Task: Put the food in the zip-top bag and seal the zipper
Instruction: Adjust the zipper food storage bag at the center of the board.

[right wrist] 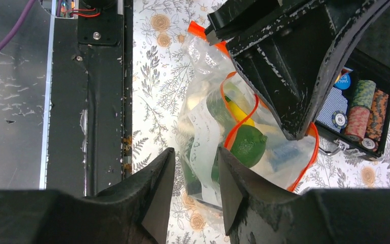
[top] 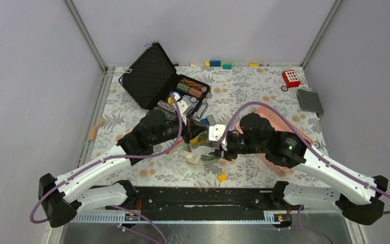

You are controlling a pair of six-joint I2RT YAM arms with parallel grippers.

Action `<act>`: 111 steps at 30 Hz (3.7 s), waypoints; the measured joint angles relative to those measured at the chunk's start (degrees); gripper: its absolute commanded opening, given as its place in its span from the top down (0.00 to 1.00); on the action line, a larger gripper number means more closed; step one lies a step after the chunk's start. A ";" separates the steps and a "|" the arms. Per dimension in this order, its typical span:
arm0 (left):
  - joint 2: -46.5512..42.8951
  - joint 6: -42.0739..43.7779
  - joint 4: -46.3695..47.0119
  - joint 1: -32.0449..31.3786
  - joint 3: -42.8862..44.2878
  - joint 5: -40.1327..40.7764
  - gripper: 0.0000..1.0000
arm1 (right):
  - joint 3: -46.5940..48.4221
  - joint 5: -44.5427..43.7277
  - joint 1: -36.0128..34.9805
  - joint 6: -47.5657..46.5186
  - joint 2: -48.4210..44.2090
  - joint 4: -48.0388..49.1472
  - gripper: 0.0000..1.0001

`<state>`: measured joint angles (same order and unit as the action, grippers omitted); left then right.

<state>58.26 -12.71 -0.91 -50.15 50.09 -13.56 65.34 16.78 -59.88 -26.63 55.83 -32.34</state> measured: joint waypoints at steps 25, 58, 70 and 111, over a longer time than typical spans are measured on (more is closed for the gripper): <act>-0.02 -0.79 0.00 -0.04 0.00 -0.72 1.00 | -1.46 -5.95 0.00 1.40 -0.94 2.84 0.93; -0.42 -0.83 0.04 -0.15 -0.07 -1.38 1.00 | -3.80 -14.23 0.00 7.39 -7.74 5.70 0.58; -0.44 -0.83 0.04 -0.15 -0.07 -1.57 1.00 | -3.82 -9.44 0.00 3.69 -4.81 4.33 0.58; -0.39 -4.28 -0.92 -0.26 -0.09 -2.86 1.00 | -2.25 -27.96 -0.44 19.08 8.02 8.39 1.00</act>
<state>57.87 -16.99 -1.83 -50.41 50.00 -16.43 63.09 -11.18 -60.31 -7.55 63.86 -23.94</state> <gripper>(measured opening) 0.010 0.185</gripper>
